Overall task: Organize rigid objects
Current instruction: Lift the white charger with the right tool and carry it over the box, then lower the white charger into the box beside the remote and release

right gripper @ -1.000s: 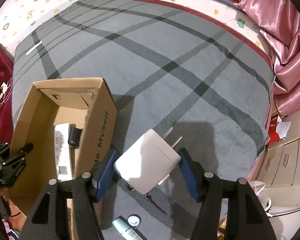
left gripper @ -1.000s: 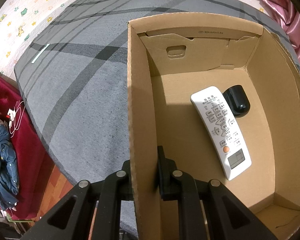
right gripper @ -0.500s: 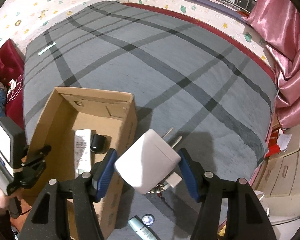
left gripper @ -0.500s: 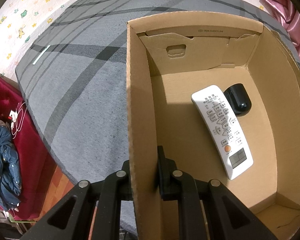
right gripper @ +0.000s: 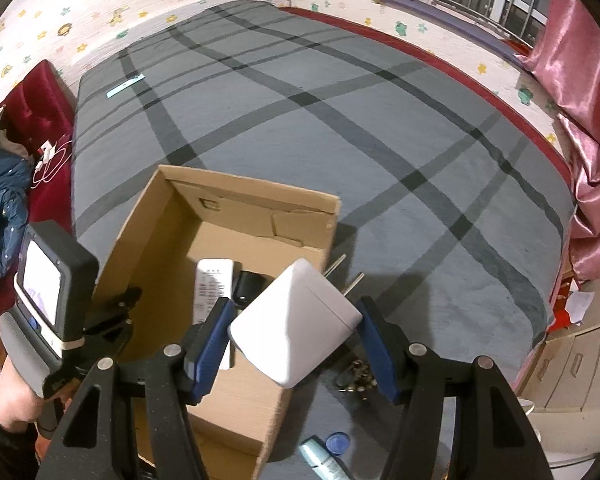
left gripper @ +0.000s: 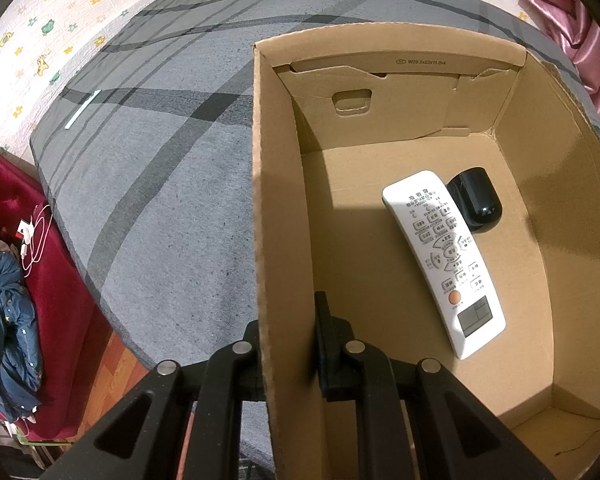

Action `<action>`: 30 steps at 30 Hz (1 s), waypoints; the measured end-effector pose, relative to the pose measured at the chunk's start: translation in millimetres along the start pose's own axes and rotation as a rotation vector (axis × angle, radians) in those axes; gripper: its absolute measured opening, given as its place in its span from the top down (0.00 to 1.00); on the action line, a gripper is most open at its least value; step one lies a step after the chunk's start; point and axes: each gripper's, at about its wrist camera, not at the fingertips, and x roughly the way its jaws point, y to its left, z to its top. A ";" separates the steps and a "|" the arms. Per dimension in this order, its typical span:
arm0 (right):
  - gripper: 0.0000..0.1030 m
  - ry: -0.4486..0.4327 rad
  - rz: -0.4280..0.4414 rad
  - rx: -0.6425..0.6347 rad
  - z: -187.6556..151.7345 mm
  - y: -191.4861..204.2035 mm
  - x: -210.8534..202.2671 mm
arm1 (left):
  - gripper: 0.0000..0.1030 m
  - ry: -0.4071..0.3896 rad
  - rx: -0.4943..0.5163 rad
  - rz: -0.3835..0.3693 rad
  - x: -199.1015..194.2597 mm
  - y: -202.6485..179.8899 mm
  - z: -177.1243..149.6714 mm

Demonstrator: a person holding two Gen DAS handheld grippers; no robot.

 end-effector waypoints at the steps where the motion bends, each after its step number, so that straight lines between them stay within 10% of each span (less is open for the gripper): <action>1: 0.36 0.002 0.002 -0.004 -0.2 3.2 1.3 | 0.86 0.000 0.000 -0.001 0.2 0.3 0.1; 30: 0.36 0.162 0.047 -0.024 -12.3 67.7 98.4 | 0.86 -0.006 -0.005 -0.011 1.1 -0.3 -1.2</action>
